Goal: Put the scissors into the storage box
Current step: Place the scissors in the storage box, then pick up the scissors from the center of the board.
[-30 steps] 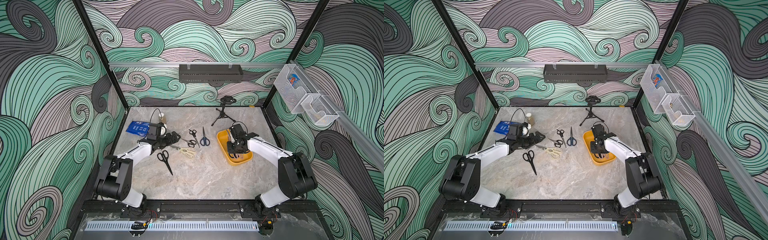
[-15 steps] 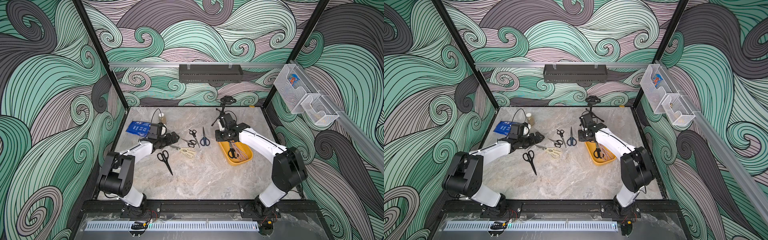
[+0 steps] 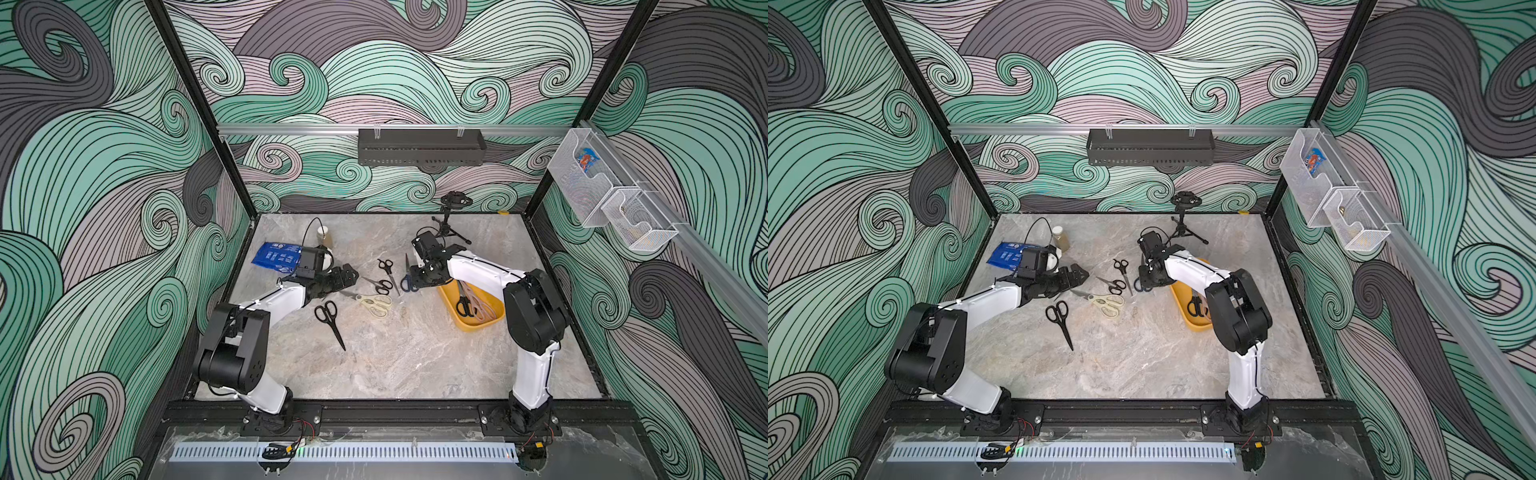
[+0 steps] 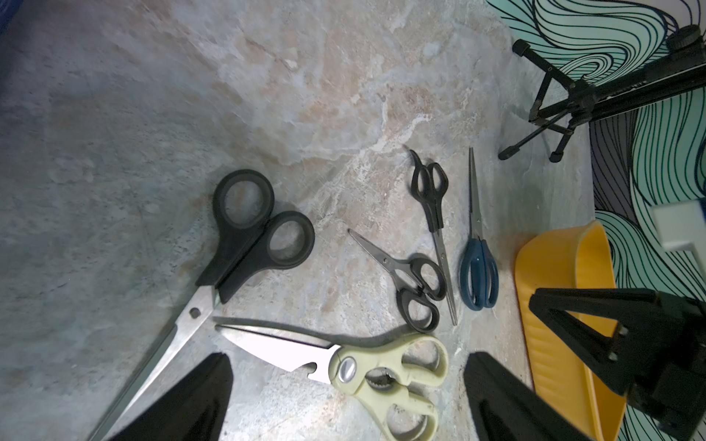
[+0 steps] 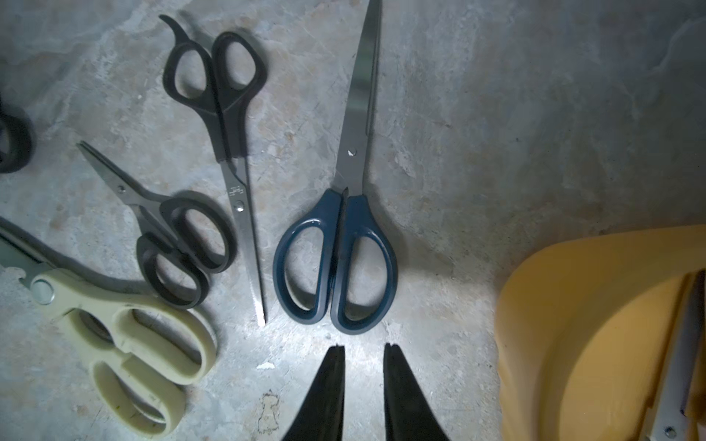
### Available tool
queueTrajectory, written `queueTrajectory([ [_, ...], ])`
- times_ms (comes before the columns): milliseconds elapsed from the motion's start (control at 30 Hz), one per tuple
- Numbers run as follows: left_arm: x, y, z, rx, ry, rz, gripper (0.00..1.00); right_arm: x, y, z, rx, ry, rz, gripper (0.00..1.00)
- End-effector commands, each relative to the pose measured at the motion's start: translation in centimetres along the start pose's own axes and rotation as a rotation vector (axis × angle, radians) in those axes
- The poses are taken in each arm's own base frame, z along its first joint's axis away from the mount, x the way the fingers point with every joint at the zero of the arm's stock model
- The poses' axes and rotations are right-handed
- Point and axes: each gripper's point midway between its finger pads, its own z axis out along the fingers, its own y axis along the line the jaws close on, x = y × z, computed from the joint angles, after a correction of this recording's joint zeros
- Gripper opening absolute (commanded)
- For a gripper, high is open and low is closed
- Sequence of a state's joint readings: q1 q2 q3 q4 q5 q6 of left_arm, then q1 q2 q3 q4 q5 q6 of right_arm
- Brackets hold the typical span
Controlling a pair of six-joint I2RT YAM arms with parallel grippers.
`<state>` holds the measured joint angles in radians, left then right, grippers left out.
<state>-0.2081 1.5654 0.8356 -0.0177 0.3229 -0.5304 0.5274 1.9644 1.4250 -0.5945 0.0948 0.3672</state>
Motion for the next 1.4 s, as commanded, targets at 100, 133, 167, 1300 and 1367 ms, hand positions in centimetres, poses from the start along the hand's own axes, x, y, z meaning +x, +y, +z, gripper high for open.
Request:
queueTrajectory([
  [100, -1.0, -1.2, -0.5, 0.025, -0.011, 0.026, 0.98, 0.1, -0.1, 1.7, 0.024, 0.034, 0.005, 0.23],
  [133, -0.9, -1.2, -0.4, 0.026, -0.009, 0.024, 0.99, 0.1, -0.2, 2.0, 0.031, 0.037, 0.003, 0.23],
  [167, -0.9, -1.2, -0.4, 0.028, -0.008, 0.023, 0.99, 0.0, -0.3, 2.2, 0.038, 0.037, 0.001, 0.23],
  [1300, -0.6, -1.0, 0.0, 0.030, 0.006, 0.016, 0.99, 3.6, -2.3, 6.7, 0.158, 0.268, -0.107, 0.14],
  [1367, -0.6, -1.1, 0.0, 0.033, 0.006, 0.017, 0.99, 3.9, -2.4, 7.1, 0.164, 0.288, -0.112, 0.12],
])
